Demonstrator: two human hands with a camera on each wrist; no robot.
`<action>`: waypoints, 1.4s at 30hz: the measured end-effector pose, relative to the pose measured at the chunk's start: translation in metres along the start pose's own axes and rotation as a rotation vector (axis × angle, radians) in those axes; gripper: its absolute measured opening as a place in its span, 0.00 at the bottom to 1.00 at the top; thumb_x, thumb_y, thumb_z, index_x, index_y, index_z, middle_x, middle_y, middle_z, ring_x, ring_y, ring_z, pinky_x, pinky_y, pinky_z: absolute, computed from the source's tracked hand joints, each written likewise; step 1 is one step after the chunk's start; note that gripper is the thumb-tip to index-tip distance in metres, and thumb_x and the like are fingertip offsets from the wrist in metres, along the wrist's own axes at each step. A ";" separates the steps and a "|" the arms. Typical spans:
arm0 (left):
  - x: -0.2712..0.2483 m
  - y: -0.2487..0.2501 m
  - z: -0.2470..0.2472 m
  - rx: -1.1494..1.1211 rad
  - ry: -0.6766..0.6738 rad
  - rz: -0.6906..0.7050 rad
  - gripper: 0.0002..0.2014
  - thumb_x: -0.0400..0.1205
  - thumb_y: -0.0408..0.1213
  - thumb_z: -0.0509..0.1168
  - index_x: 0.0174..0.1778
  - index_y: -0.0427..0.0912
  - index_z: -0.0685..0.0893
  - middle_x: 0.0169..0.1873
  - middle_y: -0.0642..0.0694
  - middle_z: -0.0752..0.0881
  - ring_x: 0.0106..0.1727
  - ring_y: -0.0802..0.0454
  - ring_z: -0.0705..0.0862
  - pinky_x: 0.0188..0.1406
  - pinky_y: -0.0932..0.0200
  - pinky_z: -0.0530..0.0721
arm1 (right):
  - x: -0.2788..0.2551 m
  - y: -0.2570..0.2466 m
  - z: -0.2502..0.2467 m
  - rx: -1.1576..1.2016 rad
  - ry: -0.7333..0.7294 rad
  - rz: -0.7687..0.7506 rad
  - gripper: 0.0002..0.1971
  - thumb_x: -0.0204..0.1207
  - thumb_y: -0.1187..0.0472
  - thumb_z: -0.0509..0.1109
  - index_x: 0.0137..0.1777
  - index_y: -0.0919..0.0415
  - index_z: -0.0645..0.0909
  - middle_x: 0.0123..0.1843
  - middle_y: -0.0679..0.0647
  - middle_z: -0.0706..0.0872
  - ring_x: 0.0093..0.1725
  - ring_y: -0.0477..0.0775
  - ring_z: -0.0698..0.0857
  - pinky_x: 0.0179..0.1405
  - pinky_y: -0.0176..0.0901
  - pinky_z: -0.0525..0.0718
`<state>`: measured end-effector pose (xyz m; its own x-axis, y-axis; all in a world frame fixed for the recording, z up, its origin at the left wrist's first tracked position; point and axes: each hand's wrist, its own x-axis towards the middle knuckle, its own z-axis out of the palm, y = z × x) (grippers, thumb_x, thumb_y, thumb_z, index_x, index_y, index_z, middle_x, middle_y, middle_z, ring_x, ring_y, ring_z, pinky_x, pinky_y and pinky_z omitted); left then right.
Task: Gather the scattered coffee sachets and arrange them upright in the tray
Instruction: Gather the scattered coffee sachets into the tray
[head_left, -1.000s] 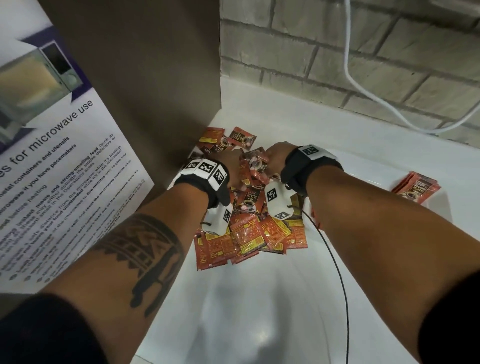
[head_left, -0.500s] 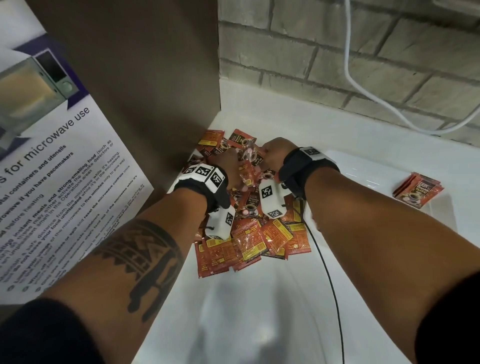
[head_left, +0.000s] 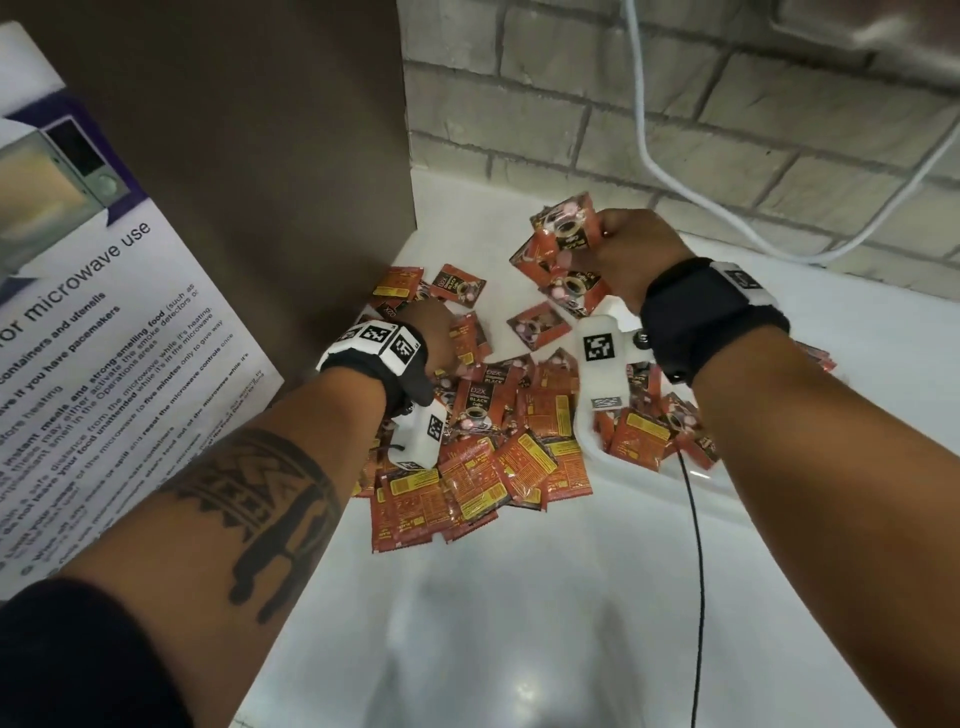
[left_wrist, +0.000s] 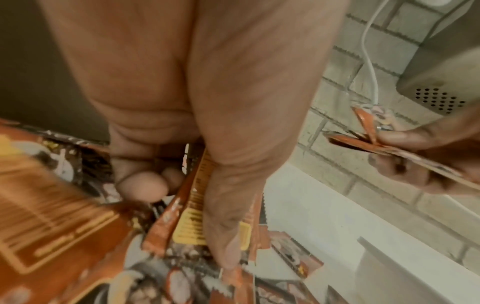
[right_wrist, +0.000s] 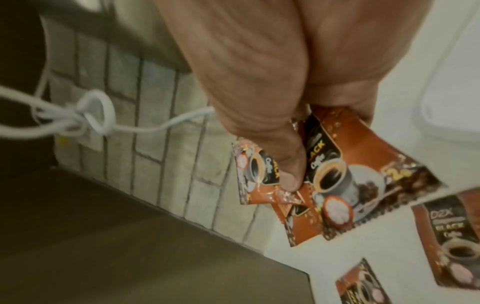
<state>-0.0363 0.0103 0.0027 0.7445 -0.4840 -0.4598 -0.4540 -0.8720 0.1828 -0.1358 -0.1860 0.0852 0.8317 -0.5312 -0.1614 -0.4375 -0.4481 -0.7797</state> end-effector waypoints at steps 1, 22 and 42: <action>0.001 0.001 -0.003 0.017 0.011 -0.005 0.14 0.74 0.44 0.77 0.52 0.43 0.87 0.46 0.46 0.86 0.48 0.45 0.86 0.46 0.55 0.83 | -0.004 0.005 -0.009 0.044 0.010 0.015 0.13 0.70 0.61 0.83 0.53 0.60 0.89 0.50 0.55 0.93 0.49 0.57 0.92 0.56 0.54 0.90; -0.059 0.153 0.019 -0.097 -0.003 0.426 0.27 0.67 0.55 0.83 0.53 0.42 0.87 0.47 0.47 0.89 0.49 0.46 0.87 0.49 0.53 0.85 | -0.080 0.108 -0.052 -0.338 -0.122 0.357 0.18 0.83 0.62 0.67 0.71 0.67 0.81 0.69 0.64 0.84 0.68 0.65 0.83 0.63 0.48 0.83; 0.040 -0.026 -0.013 -0.023 0.216 -0.156 0.32 0.81 0.59 0.63 0.77 0.46 0.72 0.76 0.35 0.71 0.74 0.32 0.74 0.71 0.38 0.77 | -0.009 0.013 0.063 -0.543 -0.291 -0.026 0.16 0.82 0.53 0.67 0.53 0.67 0.87 0.55 0.59 0.88 0.57 0.61 0.85 0.56 0.46 0.83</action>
<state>0.0121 0.0127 -0.0090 0.8930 -0.3458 -0.2880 -0.3163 -0.9376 0.1447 -0.1272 -0.1417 0.0385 0.8700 -0.3313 -0.3652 -0.4639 -0.8009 -0.3786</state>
